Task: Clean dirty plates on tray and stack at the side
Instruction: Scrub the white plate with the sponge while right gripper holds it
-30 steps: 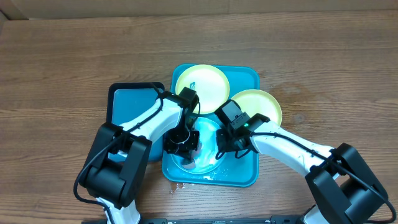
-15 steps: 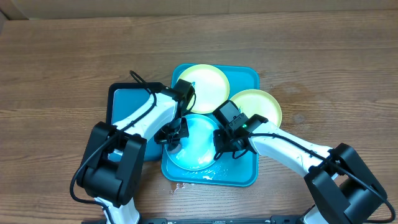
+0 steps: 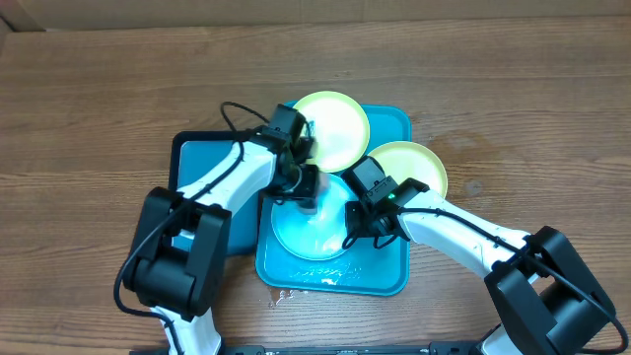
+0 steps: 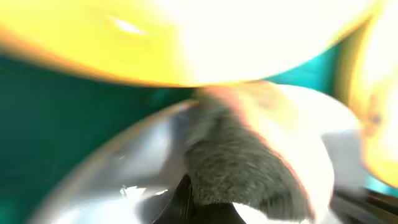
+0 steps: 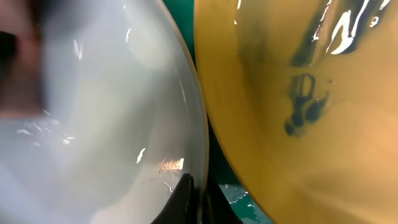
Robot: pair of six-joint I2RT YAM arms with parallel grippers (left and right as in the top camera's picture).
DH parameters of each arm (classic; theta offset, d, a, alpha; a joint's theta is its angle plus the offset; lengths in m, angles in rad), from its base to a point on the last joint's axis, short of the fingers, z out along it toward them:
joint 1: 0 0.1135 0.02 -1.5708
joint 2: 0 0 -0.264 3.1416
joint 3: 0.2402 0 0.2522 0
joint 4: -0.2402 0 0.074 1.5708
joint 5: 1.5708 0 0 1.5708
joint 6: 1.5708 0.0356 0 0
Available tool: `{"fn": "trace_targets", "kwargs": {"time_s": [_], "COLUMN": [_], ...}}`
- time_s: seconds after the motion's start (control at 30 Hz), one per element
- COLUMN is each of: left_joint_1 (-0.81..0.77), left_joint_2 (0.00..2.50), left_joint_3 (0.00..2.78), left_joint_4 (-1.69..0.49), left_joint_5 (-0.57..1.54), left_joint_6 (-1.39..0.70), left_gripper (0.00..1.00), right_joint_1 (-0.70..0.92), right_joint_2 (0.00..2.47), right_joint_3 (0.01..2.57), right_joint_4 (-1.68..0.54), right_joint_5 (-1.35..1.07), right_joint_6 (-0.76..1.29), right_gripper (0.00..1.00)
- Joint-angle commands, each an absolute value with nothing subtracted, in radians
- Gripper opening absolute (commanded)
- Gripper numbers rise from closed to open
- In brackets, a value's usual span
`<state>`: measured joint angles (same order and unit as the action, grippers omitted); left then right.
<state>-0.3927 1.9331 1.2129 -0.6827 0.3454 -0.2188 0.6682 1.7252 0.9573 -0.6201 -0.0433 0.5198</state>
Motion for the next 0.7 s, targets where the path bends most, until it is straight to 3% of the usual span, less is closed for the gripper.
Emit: {"fn": "trace_targets", "kwargs": {"time_s": [0.0,0.37,0.53,0.67], "left_joint_1": [-0.447,-0.461,-0.461,-0.462], "left_joint_2": [1.962,1.962,1.962,1.962], "left_joint_3": [1.218,1.216,1.213,1.211], "left_joint_4": [-0.667,-0.845,-0.916,-0.969], "left_joint_5": [0.541,0.602,0.418,0.135], "left_joint_6": [-0.134,-0.082,-0.145,-0.294], "left_gripper": [0.04,0.04,0.04,0.04], "right_joint_1": [0.68,0.68,0.68,0.68], "right_joint_2": [1.732,1.732,1.732,1.732], "right_joint_3": [0.949,0.949,0.949,0.949], "right_joint_4": [-0.633,-0.633,-0.633,-0.634], "right_joint_5": [-0.035,-0.033,-0.034,-0.034], "right_joint_6": [0.471,0.47,0.47,0.47], "right_gripper": [0.04,0.04,0.04,0.04]}}
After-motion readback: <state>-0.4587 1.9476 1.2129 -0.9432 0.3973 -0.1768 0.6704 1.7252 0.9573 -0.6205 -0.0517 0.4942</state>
